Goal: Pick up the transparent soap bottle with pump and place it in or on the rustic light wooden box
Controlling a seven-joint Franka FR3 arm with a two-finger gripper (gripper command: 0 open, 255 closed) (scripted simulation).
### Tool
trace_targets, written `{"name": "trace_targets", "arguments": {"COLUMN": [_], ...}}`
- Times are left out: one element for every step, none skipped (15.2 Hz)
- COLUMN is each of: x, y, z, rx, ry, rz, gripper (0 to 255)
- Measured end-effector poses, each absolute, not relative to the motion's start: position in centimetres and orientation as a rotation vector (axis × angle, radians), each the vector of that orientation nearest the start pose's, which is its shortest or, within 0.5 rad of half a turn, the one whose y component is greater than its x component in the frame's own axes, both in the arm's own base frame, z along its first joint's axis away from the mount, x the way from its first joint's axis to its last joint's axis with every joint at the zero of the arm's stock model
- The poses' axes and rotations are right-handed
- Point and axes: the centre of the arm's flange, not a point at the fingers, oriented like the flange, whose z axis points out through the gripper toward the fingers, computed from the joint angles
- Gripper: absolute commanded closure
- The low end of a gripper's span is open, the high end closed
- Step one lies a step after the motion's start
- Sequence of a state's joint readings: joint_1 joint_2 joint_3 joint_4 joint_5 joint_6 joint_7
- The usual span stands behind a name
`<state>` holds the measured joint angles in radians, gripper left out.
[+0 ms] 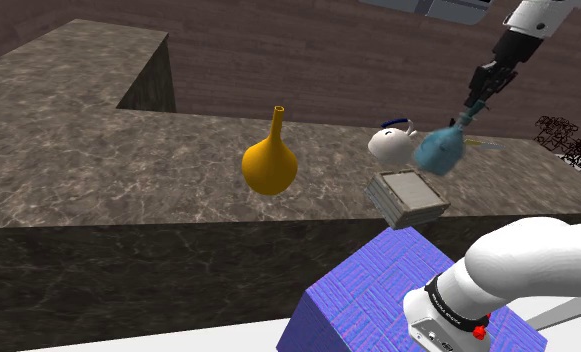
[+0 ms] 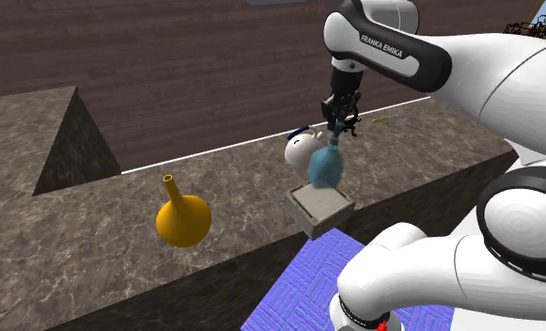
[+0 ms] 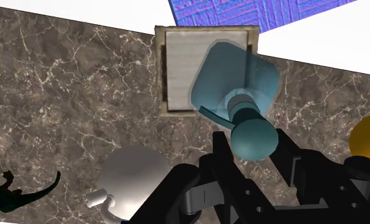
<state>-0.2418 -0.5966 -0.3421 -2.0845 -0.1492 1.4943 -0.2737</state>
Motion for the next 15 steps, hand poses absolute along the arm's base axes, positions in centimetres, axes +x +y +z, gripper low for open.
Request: {"name": "trace_targets", "arguments": {"x": [27.7, 27.7, 27.6, 27.8, 27.7, 27.7, 27.8, 27.8, 27.8, 27.8, 27.8, 27.8, 27.7, 27.7, 27.8], "y": [-24.7, -24.7, -24.7, -24.8, -24.8, -24.7, -24.7, -24.8, -24.7, -24.8, -24.7, -24.7, -24.8, -24.8, -24.8], "z": [62.6, 62.1, 61.6, 61.1, 60.5, 59.9, 59.4, 58.8, 58.3, 57.9, 57.3, 56.8, 56.2, 55.7, 55.2], "rx": [-3.069, -3.069, -3.069, -3.069, -3.069, -3.069, -3.069, -3.069, -3.069, -3.069, -3.069, -3.069, -3.069, -3.069, -3.069], "ry": [0.405, 0.405, 0.405, 0.405, 0.405, 0.405, 0.405, 0.405, 0.405, 0.405, 0.405, 0.405, 0.405, 0.405, 0.405], "rz": [0.006, 0.007, 0.006, 0.006, 0.006, 0.006, 0.006, 0.006, 0.006, 0.007, 0.007, 0.006, 0.007, 0.006, 0.006], "gripper": [255, 255, 255, 255, 255, 255, 255, 255, 255, 255, 255, 255, 255, 255, 255]}}
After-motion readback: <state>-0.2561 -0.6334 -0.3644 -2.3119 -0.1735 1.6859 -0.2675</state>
